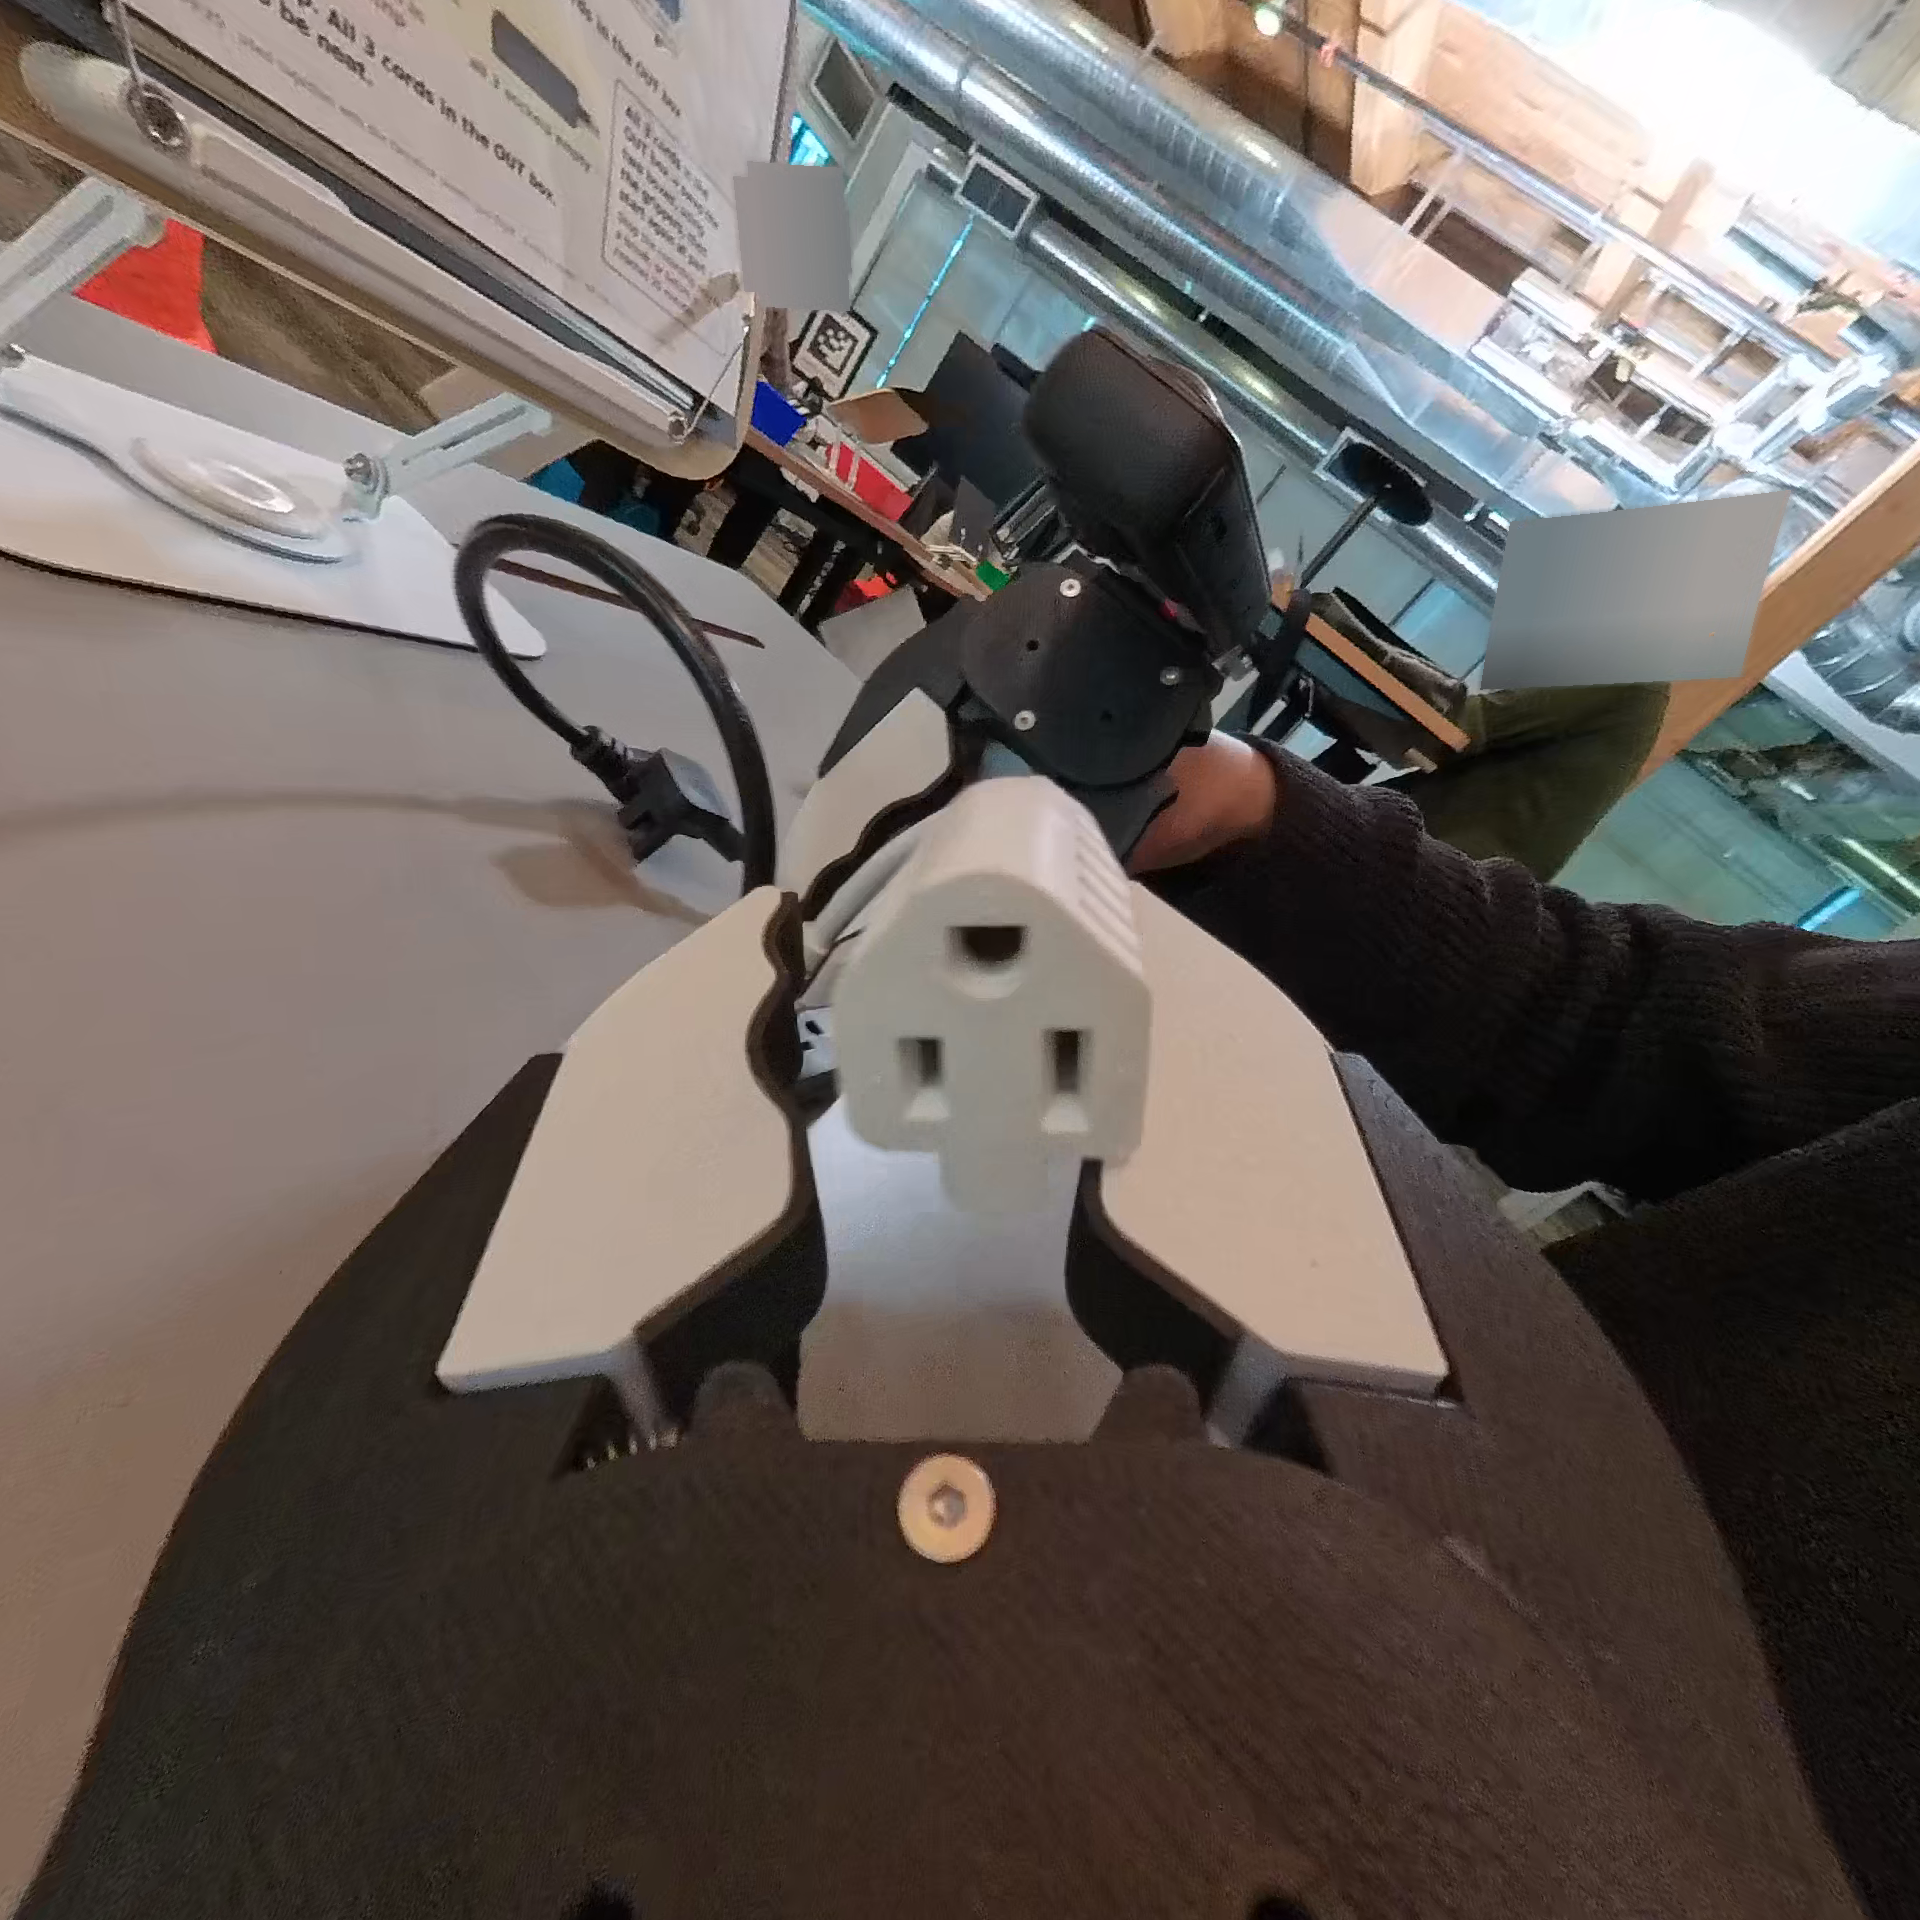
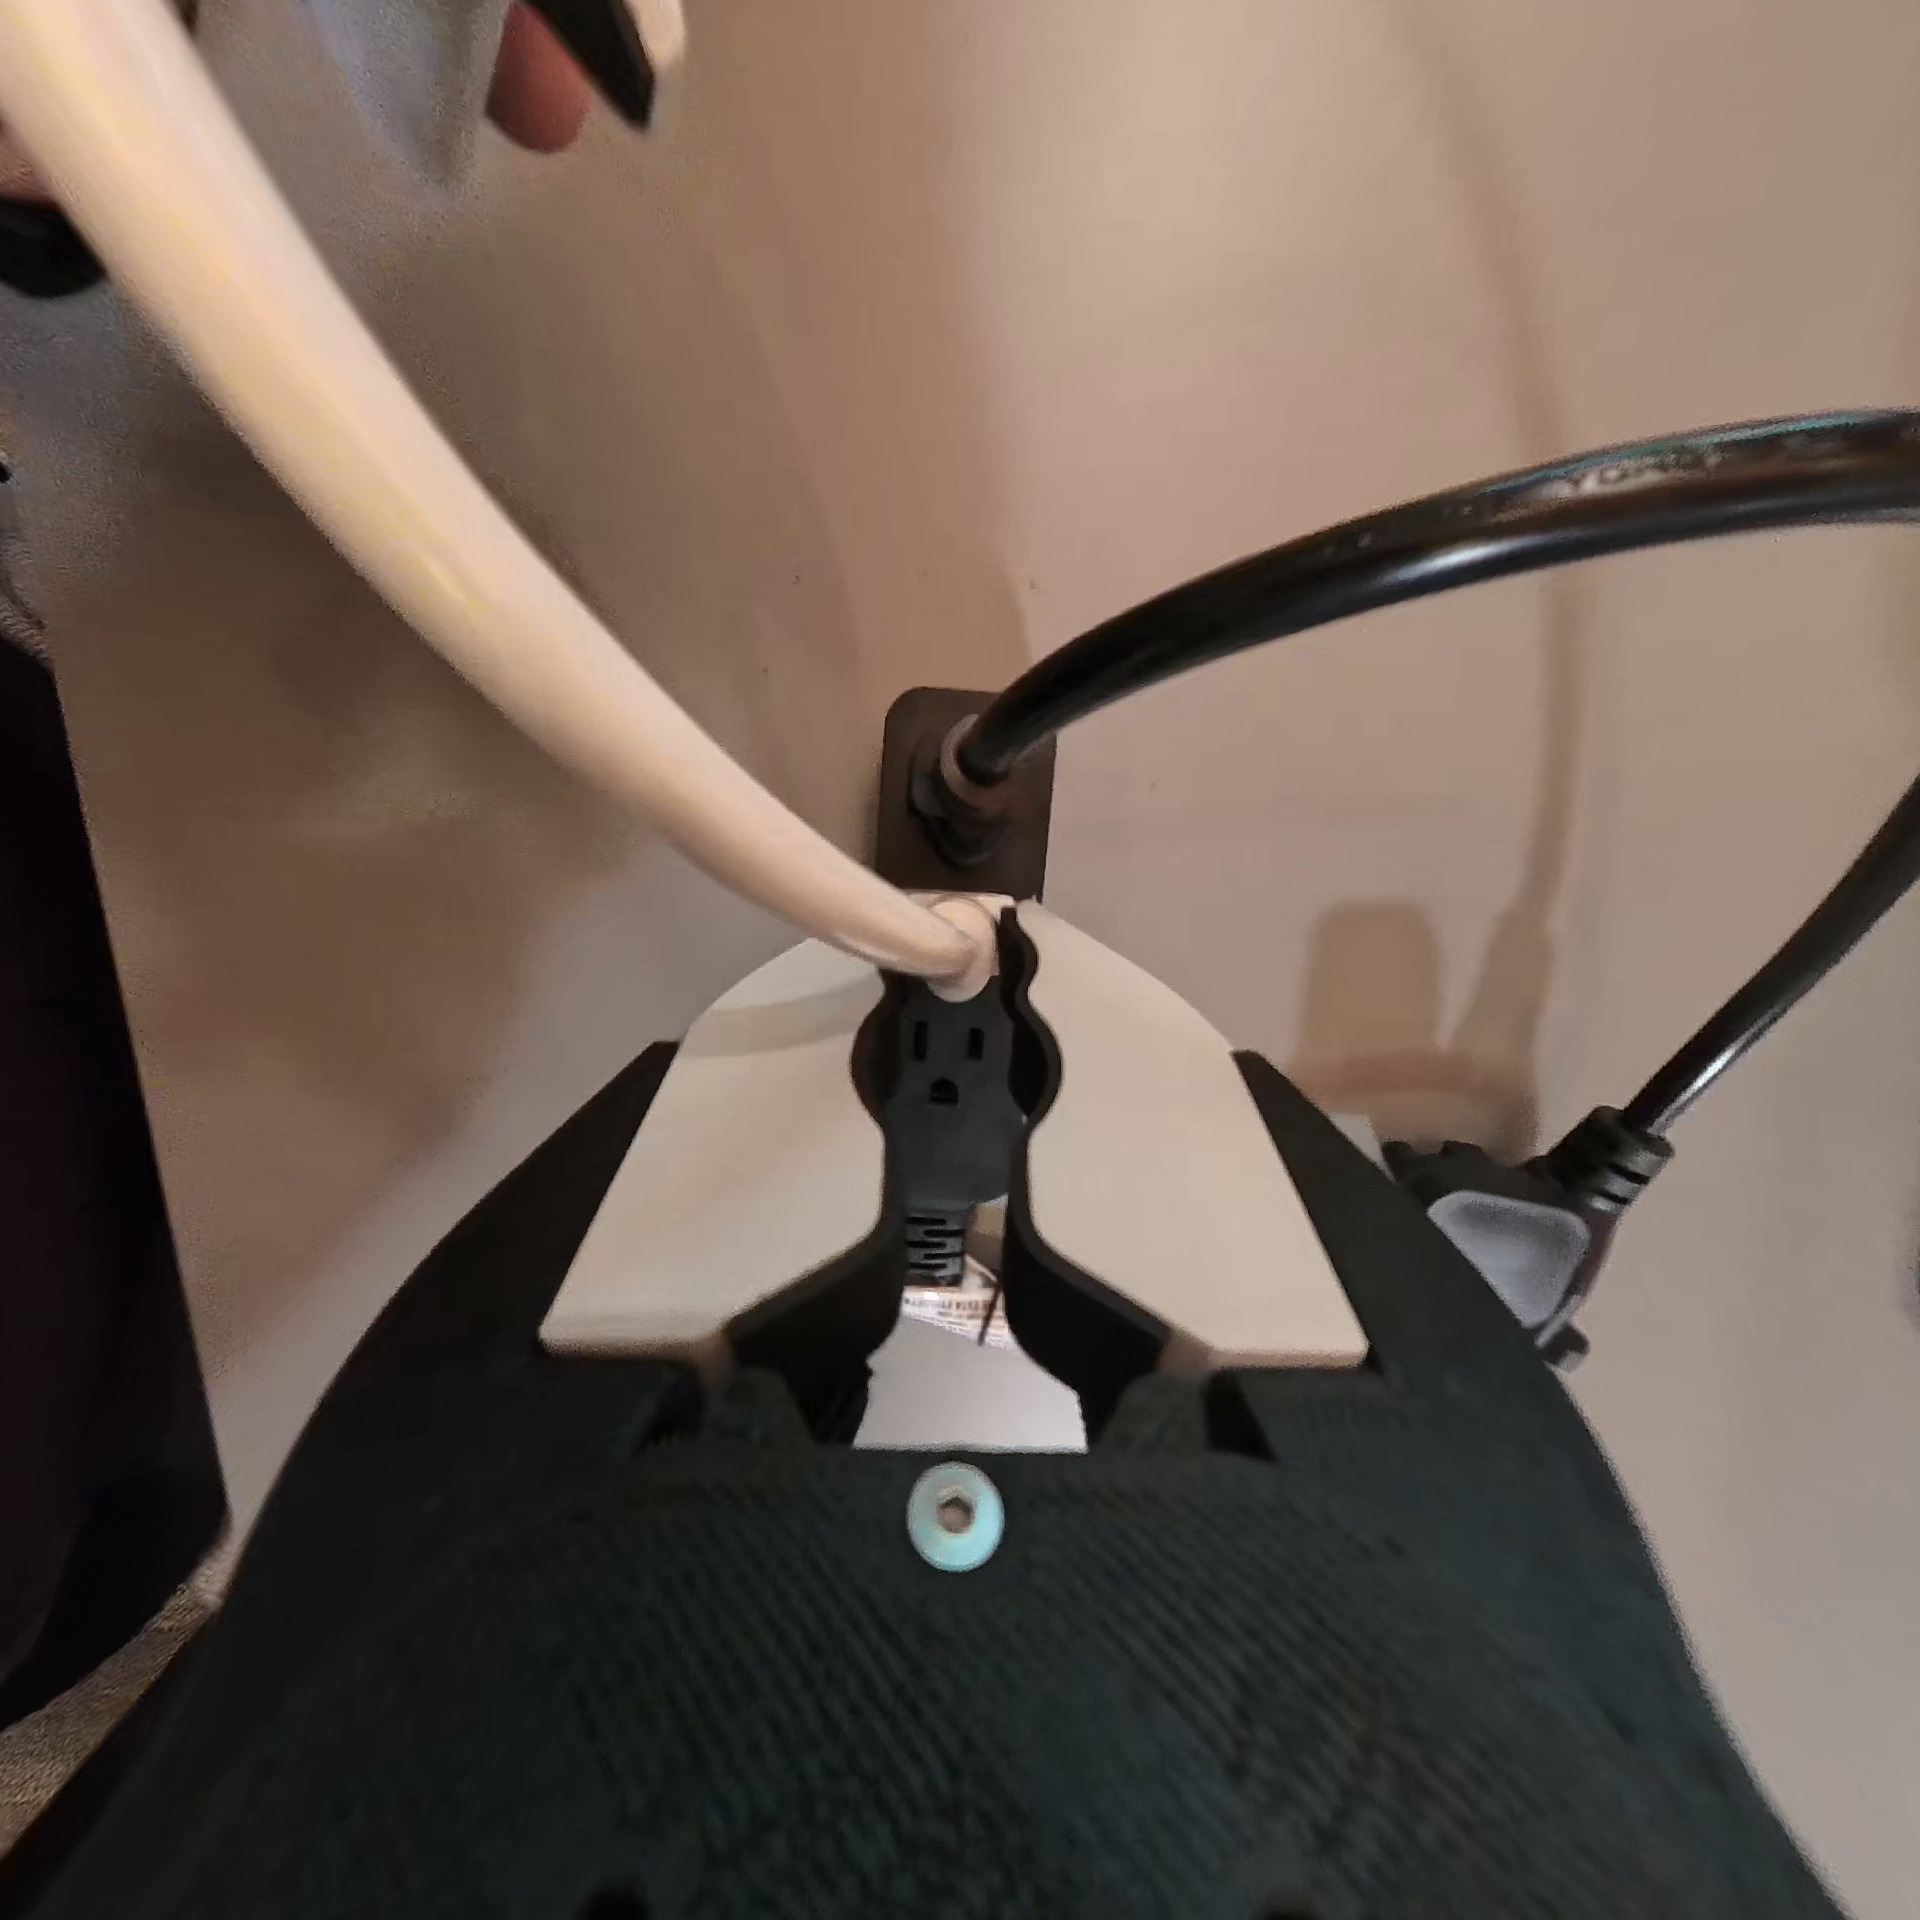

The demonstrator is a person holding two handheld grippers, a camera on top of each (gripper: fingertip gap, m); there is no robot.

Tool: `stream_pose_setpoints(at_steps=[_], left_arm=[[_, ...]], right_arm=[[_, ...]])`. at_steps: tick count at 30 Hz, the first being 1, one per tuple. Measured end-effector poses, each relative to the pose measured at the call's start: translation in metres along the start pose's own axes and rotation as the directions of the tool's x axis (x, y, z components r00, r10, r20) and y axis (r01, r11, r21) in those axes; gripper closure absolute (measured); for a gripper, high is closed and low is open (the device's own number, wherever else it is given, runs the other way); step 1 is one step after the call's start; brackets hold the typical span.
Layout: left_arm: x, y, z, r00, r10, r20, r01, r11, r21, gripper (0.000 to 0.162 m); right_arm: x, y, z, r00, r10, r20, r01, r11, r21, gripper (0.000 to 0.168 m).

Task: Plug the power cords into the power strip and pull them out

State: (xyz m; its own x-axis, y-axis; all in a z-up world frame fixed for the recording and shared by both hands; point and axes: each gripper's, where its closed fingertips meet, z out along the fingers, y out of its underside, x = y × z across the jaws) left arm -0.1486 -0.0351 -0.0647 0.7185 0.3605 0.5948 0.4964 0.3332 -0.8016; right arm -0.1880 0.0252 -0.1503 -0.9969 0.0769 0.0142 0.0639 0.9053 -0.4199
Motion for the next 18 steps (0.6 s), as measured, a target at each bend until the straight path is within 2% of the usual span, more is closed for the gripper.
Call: stream_pose_setpoints(at_steps=[3,8,11,13,16,18], left_arm=[[-0.003,-0.003,-0.002,0.998,0.05,0.047,-0.05,0.999,-0.006,0.102],[0.001,-0.029,-0.019,0.987,0.125,0.106,-0.129,0.991,0.031,0.101],[-0.005,-0.057,-0.05,0.969,0.155,0.194,-0.17,0.983,0.066,0.101],[-0.021,-0.083,-0.082,0.935,0.179,0.305,-0.208,0.976,0.065,0.101],[-0.059,-0.124,-0.134,0.856,0.185,0.482,-0.228,0.973,0.03,0.101],[-0.101,-0.141,-0.163,0.794,0.17,0.584,-0.176,0.983,-0.047,0.1]], right_arm=[[-0.004,0.004,-0.003,0.999,-0.014,0.039,0.011,0.997,0.081,0.151],[-0.01,0.005,-0.015,0.986,0.099,0.132,-0.124,0.973,0.192,0.113],[-0.014,-0.001,-0.036,0.974,0.125,0.189,-0.182,0.928,0.324,0.116],[-0.013,0.001,-0.049,0.978,0.126,0.167,-0.181,0.91,0.372,0.119],[-0.012,0.003,-0.068,0.988,0.117,0.104,-0.151,0.886,0.438,0.122],[-0.013,0.0,-0.082,0.991,0.117,0.066,-0.134,0.856,0.499,0.125]])
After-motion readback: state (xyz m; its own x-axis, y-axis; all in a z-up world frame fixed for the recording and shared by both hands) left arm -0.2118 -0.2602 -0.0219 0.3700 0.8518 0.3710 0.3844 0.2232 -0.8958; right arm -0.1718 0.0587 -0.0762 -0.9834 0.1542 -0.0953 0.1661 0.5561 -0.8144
